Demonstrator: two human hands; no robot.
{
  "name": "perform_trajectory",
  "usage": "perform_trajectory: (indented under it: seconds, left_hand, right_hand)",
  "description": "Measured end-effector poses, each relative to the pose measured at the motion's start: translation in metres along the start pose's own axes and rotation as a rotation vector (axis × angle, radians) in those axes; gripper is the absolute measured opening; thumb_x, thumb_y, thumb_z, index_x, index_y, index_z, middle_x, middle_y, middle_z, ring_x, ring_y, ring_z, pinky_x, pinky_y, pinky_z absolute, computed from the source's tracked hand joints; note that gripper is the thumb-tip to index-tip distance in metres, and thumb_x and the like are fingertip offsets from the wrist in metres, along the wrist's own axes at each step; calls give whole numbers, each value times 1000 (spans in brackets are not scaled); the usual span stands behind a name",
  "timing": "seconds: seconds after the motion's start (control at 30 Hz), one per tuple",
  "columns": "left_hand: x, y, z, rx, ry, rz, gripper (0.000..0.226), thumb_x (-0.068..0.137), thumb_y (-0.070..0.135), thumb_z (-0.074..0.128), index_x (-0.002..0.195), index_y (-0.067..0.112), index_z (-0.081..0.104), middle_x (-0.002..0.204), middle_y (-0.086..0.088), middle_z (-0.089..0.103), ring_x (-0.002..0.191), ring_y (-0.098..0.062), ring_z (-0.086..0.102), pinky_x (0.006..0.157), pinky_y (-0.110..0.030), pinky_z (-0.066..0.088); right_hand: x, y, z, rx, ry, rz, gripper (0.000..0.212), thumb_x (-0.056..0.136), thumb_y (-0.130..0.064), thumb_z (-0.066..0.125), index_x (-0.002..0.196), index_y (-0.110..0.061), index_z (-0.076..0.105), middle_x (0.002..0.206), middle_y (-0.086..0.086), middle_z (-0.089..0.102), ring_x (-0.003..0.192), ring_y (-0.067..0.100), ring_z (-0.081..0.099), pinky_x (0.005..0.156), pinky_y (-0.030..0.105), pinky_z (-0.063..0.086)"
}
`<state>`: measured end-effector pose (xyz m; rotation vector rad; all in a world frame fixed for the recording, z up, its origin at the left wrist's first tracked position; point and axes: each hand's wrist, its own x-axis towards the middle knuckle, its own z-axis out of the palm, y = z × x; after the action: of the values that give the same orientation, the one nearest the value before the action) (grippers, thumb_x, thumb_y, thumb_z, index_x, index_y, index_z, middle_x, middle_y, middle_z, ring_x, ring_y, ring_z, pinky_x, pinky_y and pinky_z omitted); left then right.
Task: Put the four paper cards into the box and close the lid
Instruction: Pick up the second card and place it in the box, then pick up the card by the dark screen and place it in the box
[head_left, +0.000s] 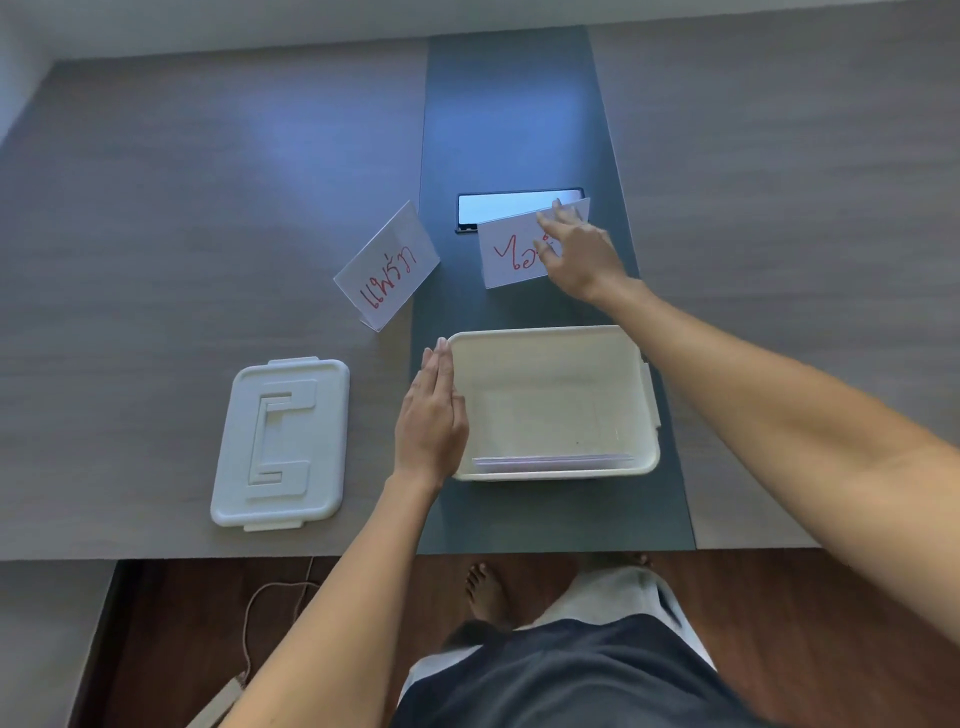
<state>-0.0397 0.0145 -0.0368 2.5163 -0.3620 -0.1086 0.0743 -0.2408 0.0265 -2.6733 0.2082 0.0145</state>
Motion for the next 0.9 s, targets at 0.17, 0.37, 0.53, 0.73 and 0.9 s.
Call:
perform_trajectory:
  seconds: [0.17, 0.37, 0.53, 0.73, 0.9]
  left_hand:
    - [-2, 1, -1, 16, -3, 8, 59, 101, 20, 21, 159, 16, 14, 166, 5, 17, 154, -11, 10, 124, -29, 15]
    - [-1, 4, -3, 8, -4, -6, 60, 100, 25, 17, 159, 17, 16, 166, 5, 18, 154, -10, 11, 124, -29, 16]
    - [-1, 5, -4, -11, -7, -11, 63, 98, 31, 12, 159, 18, 17, 166, 5, 19, 153, -10, 11, 124, -32, 17]
    - [-2, 6, -3, -8, -5, -16, 62, 98, 28, 14, 159, 18, 17, 166, 6, 19, 153, -9, 11, 124, -33, 19]
    - [-1, 1, -1, -12, -6, -26, 59, 100, 20, 21, 159, 18, 17, 166, 7, 19, 153, -8, 11, 124, -33, 19]
  right_hand:
    - [49, 8, 12, -218, -94, 9, 62, 103, -34, 44, 157, -20, 18, 167, 10, -5, 153, 37, 2, 122, 50, 11]
    - [88, 12, 17, -478, -111, 70, 98, 89, -17, 66, 158, -19, -4, 161, 18, -24, 150, 42, -13, 119, 53, -8]
    - [100, 16, 21, -538, -234, 60, 84, 92, -11, 59, 157, -16, 6, 162, 23, 11, 150, 45, -2, 119, 57, -7]
    - [88, 18, 21, -575, -207, 20, 32, 86, 5, 50, 115, -9, 51, 115, 18, 55, 123, 40, 46, 114, 52, 17]
    - [77, 21, 11, -511, -162, -91, 40, 86, 12, 41, 118, -8, 55, 118, 20, 60, 109, 41, 56, 86, 41, 40]
